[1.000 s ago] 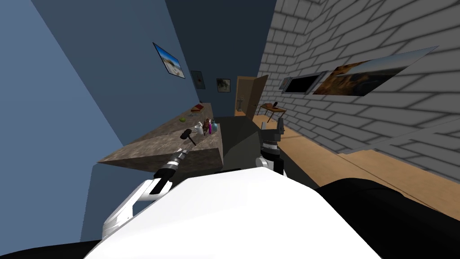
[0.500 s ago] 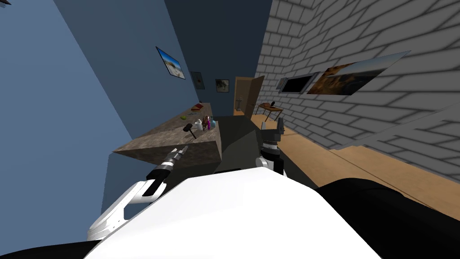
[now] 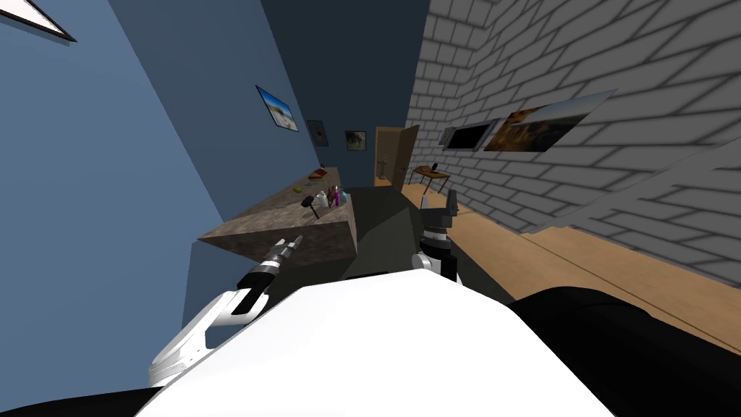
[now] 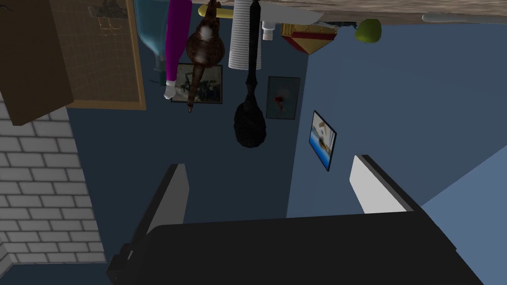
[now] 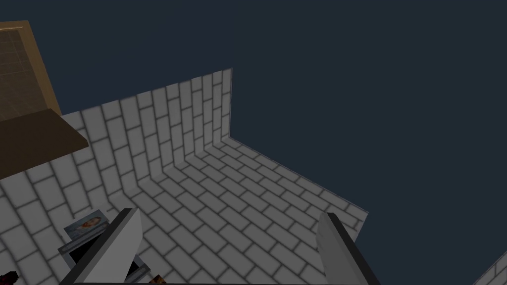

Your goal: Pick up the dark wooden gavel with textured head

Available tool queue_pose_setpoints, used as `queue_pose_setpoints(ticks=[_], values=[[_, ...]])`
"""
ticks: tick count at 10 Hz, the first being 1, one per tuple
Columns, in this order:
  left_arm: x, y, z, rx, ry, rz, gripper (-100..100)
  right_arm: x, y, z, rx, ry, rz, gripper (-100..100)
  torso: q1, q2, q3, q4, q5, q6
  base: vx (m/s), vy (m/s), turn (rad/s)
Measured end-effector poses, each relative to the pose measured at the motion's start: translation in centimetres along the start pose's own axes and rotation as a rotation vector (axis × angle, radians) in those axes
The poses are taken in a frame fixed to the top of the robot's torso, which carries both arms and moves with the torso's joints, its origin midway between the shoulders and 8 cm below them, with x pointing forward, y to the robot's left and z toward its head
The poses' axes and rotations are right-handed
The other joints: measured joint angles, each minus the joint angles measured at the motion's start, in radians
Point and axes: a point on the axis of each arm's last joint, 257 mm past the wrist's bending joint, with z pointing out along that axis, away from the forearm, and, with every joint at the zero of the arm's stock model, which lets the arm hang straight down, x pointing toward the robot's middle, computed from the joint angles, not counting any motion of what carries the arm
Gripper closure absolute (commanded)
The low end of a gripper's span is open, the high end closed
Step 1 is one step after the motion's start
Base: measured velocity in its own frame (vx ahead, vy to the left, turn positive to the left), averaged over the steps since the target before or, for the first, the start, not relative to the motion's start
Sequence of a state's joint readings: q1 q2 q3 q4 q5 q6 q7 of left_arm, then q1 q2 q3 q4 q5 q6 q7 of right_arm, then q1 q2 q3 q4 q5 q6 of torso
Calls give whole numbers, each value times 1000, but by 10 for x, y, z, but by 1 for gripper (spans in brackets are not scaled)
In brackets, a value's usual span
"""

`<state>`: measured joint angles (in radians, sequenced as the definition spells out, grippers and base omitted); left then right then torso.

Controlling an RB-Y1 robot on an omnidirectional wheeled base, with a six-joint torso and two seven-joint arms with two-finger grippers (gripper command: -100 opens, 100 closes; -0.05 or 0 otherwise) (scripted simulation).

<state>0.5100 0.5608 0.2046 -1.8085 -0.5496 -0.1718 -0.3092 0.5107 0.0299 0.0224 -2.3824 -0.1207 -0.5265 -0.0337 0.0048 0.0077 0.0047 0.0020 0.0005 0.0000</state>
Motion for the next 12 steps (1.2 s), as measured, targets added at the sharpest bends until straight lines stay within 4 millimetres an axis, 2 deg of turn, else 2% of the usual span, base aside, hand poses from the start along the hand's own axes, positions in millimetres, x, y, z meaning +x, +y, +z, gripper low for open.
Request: queue_pose_setpoints(ticks=[3, 6, 9, 12], values=[[10, -8, 3, 12, 2, 17, -100, 0, 0, 0, 0, 0, 0, 0, 2, -1, -1, 0, 1, 0, -99, 91, -34], [22, -25, 8, 43, 1, 40, -100, 0, 0, 0, 0, 0, 0, 0, 4, -7, -4, -2, 1, 0, 15, 124, -9], [29, -47, 17, 71, -5, 61, -100, 0, 0, 0, 0, 0, 0, 0, 2, -19, -11, -4, 1, 0, 165, 90, -9], [31, -60, 21, 89, -11, 76, -100, 0, 0, 0, 0, 0, 0, 0, -4, -22, -13, -5, -1, 0, 220, -7, 22]])
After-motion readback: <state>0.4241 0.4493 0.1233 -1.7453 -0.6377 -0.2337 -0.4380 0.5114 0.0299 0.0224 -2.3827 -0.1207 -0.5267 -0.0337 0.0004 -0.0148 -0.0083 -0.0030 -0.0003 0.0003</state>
